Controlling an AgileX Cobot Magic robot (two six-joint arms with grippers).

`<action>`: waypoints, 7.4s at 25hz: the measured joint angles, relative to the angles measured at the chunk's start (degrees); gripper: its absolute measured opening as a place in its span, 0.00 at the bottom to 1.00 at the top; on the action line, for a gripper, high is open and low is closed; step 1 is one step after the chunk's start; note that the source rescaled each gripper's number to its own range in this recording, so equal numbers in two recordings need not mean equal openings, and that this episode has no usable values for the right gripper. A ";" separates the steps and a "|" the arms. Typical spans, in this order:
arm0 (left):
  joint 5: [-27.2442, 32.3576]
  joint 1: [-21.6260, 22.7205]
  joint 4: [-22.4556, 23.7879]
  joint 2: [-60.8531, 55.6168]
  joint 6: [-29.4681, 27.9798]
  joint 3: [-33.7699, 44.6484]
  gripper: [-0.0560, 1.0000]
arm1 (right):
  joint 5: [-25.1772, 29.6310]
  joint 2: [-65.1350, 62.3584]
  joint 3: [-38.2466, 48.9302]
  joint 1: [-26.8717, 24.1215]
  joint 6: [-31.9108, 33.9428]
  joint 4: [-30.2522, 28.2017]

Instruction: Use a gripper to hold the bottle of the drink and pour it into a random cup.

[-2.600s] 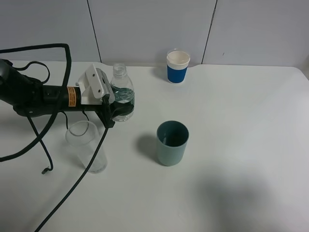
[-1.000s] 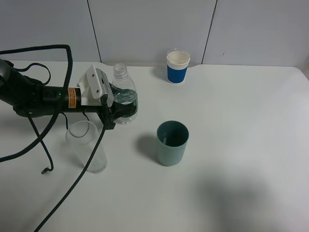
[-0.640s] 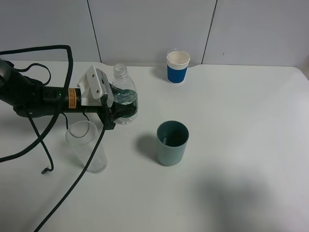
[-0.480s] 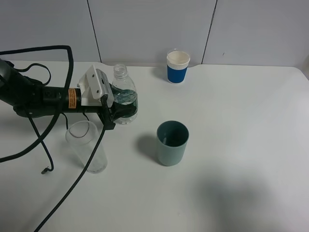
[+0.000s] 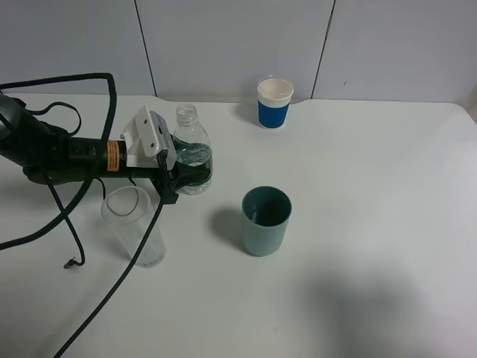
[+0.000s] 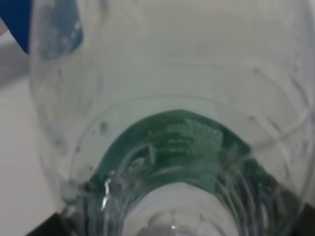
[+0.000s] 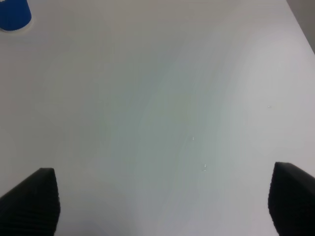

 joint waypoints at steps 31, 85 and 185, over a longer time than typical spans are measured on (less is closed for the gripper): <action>-0.51 0.00 -1.14 0.11 -5.01 -0.06 0.69 | 0.00 0.00 0.00 0.00 0.00 0.00; 37.55 0.00 -21.07 -37.79 -15.67 13.52 0.77 | 0.00 0.00 0.00 0.00 0.00 0.00; 115.79 12.11 -57.98 -118.56 8.18 13.57 0.92 | 0.00 0.00 0.00 0.00 0.00 0.00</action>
